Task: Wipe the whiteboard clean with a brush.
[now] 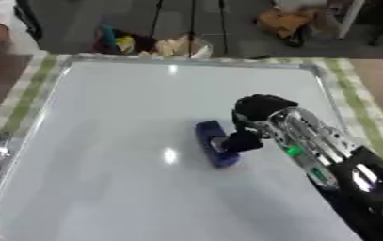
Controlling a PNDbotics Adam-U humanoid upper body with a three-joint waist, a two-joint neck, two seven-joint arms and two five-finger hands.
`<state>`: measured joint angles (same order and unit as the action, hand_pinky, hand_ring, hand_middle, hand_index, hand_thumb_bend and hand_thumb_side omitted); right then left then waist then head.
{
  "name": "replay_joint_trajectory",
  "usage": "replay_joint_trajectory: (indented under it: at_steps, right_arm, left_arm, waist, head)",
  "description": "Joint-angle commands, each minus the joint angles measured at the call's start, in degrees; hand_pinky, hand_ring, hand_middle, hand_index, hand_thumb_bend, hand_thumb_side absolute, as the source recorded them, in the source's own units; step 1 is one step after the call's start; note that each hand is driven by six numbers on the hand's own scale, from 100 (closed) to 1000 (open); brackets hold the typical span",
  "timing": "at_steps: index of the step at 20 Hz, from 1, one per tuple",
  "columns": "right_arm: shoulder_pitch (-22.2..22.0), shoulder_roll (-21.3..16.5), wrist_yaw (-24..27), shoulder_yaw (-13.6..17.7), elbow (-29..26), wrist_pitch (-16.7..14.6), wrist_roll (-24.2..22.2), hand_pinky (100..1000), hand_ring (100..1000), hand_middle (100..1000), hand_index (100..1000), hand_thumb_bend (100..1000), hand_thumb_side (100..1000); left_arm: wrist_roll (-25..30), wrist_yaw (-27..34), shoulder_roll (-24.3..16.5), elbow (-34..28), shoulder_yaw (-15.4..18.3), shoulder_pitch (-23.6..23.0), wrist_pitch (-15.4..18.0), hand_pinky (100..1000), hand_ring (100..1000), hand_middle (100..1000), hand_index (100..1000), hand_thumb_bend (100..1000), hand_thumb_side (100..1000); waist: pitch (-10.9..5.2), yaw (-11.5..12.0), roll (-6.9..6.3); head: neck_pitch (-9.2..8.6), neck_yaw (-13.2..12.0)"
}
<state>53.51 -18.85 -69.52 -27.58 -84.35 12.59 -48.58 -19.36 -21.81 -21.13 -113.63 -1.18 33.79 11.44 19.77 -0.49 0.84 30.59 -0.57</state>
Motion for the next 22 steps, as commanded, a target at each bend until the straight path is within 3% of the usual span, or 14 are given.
replay_joint_trajectory:
  at_steps: [1, 8, 13, 22]
  right_arm:
    - [1.47, -0.80, 1.50, 0.62, -2.85, 0.00, -0.33, 625, 737, 650, 216, 261, 1000]
    - [1.38, -0.73, 4.28, 0.53, -4.22, 1.03, -2.27, 618, 742, 659, 176, 267, 1000]
    - [1.39, -0.21, 3.51, 0.32, -4.01, 1.47, -2.67, 600, 740, 623, 172, 250, 1000]
    - [0.52, 1.63, 0.63, 0.94, 2.15, 2.69, -1.56, 597, 751, 640, 169, 264, 1000]
  left_arm:
    - [0.11, 0.20, -0.48, -0.96, -0.08, 1.12, 0.20, 852, 913, 892, 946, 273, 1000]
    - [0.16, 0.27, -0.43, -0.96, -0.13, 1.34, 0.30, 850, 913, 891, 941, 274, 1000]
    - [0.21, 0.26, -0.43, -0.96, -0.15, 1.52, 0.37, 849, 913, 890, 934, 276, 1000]
    - [0.06, 0.27, -0.20, -0.96, -0.08, 1.52, 0.54, 845, 912, 888, 927, 278, 1000]
  waist:
    - [-1.07, -0.02, -0.11]
    - [-1.13, 0.12, -0.03]
    - [-1.20, 0.09, 0.06]
    - [-1.11, 0.48, 0.15]
  head:
    - [-0.51, 0.11]
    - [-0.46, 0.22]
    - [-0.26, 0.26]
    - [-0.48, 0.41]
